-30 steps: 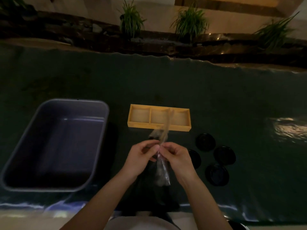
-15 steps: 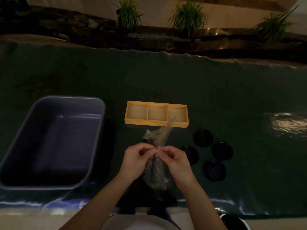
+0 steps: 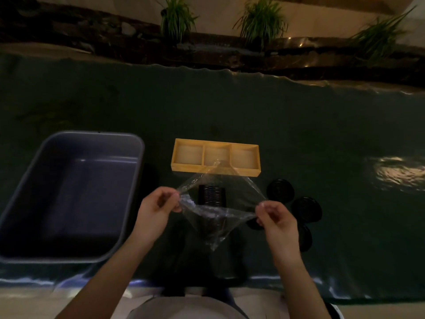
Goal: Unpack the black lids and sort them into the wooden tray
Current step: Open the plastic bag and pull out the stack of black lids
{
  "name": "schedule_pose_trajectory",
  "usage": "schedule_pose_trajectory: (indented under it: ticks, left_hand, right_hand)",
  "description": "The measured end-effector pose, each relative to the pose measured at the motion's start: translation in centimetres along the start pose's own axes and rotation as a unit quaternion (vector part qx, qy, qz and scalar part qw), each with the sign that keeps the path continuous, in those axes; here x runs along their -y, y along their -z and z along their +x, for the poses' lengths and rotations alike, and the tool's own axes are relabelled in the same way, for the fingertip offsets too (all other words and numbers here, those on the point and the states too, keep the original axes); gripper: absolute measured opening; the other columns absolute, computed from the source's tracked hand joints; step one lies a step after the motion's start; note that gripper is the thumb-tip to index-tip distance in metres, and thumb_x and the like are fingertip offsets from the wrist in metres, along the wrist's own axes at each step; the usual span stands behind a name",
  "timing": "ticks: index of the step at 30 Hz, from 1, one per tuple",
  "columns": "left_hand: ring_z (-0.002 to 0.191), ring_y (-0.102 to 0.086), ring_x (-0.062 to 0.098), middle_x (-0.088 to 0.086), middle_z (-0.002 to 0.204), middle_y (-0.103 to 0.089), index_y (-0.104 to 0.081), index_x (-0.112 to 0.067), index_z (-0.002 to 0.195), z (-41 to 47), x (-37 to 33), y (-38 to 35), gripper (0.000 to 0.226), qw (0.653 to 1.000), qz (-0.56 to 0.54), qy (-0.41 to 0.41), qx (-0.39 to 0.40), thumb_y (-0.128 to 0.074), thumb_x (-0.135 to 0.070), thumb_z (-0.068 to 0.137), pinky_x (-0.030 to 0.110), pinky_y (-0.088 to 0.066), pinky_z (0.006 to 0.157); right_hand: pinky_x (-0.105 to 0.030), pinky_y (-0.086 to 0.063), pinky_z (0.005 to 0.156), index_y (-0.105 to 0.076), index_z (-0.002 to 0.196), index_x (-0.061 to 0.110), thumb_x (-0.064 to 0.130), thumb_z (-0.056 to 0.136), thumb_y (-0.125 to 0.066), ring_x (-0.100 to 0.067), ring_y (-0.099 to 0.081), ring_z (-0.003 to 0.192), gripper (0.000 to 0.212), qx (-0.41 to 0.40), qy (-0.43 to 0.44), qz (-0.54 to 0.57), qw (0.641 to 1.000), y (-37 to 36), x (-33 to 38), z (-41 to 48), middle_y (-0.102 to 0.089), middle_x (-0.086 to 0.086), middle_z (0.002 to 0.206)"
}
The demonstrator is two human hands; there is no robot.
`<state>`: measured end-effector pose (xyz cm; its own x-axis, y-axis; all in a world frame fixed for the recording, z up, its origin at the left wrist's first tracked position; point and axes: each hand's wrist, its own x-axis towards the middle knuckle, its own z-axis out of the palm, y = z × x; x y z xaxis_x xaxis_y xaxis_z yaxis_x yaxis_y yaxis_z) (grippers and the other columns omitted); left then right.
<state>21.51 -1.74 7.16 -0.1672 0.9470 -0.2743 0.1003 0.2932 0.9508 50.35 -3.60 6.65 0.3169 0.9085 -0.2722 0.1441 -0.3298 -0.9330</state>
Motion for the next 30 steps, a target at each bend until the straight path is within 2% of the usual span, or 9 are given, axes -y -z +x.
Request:
schedule_pose_trajectory:
  ticks: [2,4,7,10,12,18,22,27,30]
  left_hand:
    - [0.079,-0.068,0.025,0.008,0.085,-0.072,-0.068,-0.005,0.089,-0.3,-0.1,0.0,0.015,1.000,-0.018,0.017,0.013,-0.057,0.000,0.098,0.033,-0.059,0.077]
    - [0.075,-0.068,0.024,0.010,0.079,-0.070,-0.067,-0.005,0.086,-0.7,-0.5,0.0,0.020,0.999,-0.005,0.028,0.025,-0.063,-0.020,0.098,0.037,-0.056,0.075]
    - [0.066,-0.066,0.016,0.007,0.071,-0.069,-0.065,-0.012,0.077,-1.2,-1.3,0.1,0.036,0.988,0.152,-0.011,0.029,-0.072,-0.046,0.086,0.027,-0.054,0.065]
    - [0.063,-0.064,0.012,-0.001,0.061,-0.063,-0.062,-0.021,0.070,-1.8,-1.7,0.3,0.024,0.959,0.266,-0.101,0.014,-0.072,-0.033,0.088,0.016,-0.048,0.054]
    - [0.063,-0.065,0.007,-0.006,0.058,-0.062,-0.060,-0.026,0.072,-2.1,-1.7,0.7,0.020,0.948,0.286,-0.138,0.004,-0.068,-0.026,0.091,0.012,-0.048,0.053]
    - [0.060,-0.069,0.006,-0.002,0.067,-0.067,-0.054,-0.024,0.098,-2.1,-1.4,1.0,0.004,0.957,0.244,-0.143,-0.069,-0.053,-0.022,0.102,0.026,-0.058,0.052]
    - [0.069,-0.068,0.008,-0.009,0.080,-0.065,-0.044,-0.043,0.114,-2.4,-1.6,0.4,0.024,0.958,0.232,-0.167,0.007,-0.046,-0.022,0.101,0.020,-0.056,0.057]
    - [0.082,-0.064,0.010,-0.019,0.096,-0.057,-0.058,-0.032,0.115,-2.6,-2.1,-0.7,0.024,0.921,0.298,-0.238,0.080,-0.050,-0.017,0.099,0.020,-0.054,0.066]
    - [0.094,-0.063,0.003,-0.020,0.102,-0.057,-0.061,-0.030,0.117,-2.8,-2.4,-1.7,0.027,0.919,0.307,-0.235,0.079,-0.064,-0.016,0.094,0.007,-0.049,0.074]
  right_hand:
    - [-0.035,-0.057,0.075,-0.066,0.103,0.036,0.013,0.092,-0.074,-0.012,-0.073,0.075,0.026,0.011,0.041,-0.068,0.997,-0.3,0.2,-0.6,-0.074,0.008,0.082]
    - [-0.022,-0.053,0.068,-0.061,0.109,0.037,0.009,0.090,-0.072,-0.008,-0.070,0.072,0.036,0.027,0.084,-0.138,0.987,-0.5,0.7,-1.3,-0.072,0.012,0.082]
    - [-0.012,-0.048,0.059,-0.060,0.107,0.036,0.010,0.088,-0.072,-0.006,-0.068,0.067,0.034,0.037,0.130,-0.202,0.970,-0.4,1.6,-2.3,-0.070,0.017,0.083]
    - [-0.016,-0.048,0.051,-0.060,0.099,0.033,0.022,0.089,-0.076,-0.009,-0.065,0.058,0.022,0.015,0.170,-0.261,0.950,-0.4,2.2,-3.4,-0.066,0.009,0.066]
    - [-0.030,-0.054,0.049,-0.064,0.101,0.025,0.020,0.087,-0.080,-0.009,-0.060,0.048,0.022,0.011,0.181,-0.307,0.934,-0.1,2.4,-4.0,-0.059,0.008,0.055]
    - [-0.042,-0.054,0.049,-0.067,0.110,0.015,0.011,0.081,-0.086,-0.015,-0.056,0.048,0.035,0.032,0.161,-0.360,0.918,1.1,2.2,-4.5,-0.048,0.009,0.053]
    - [-0.042,-0.055,0.052,-0.066,0.114,0.016,0.015,0.084,-0.083,-0.013,-0.058,0.051,0.035,0.045,0.168,-0.350,0.920,1.1,2.5,-4.6,-0.048,0.010,0.053]
    - [-0.042,-0.051,0.046,-0.065,0.100,0.018,0.022,0.093,-0.075,-0.015,-0.057,0.043,0.013,0.032,0.175,-0.316,0.932,1.4,2.3,-4.4,-0.059,0.000,0.051]
    - [-0.042,-0.049,0.044,-0.064,0.089,0.020,0.022,0.095,-0.073,-0.014,-0.053,0.040,0.012,0.024,0.175,-0.308,0.935,1.8,2.0,-4.2,-0.057,0.000,0.048]
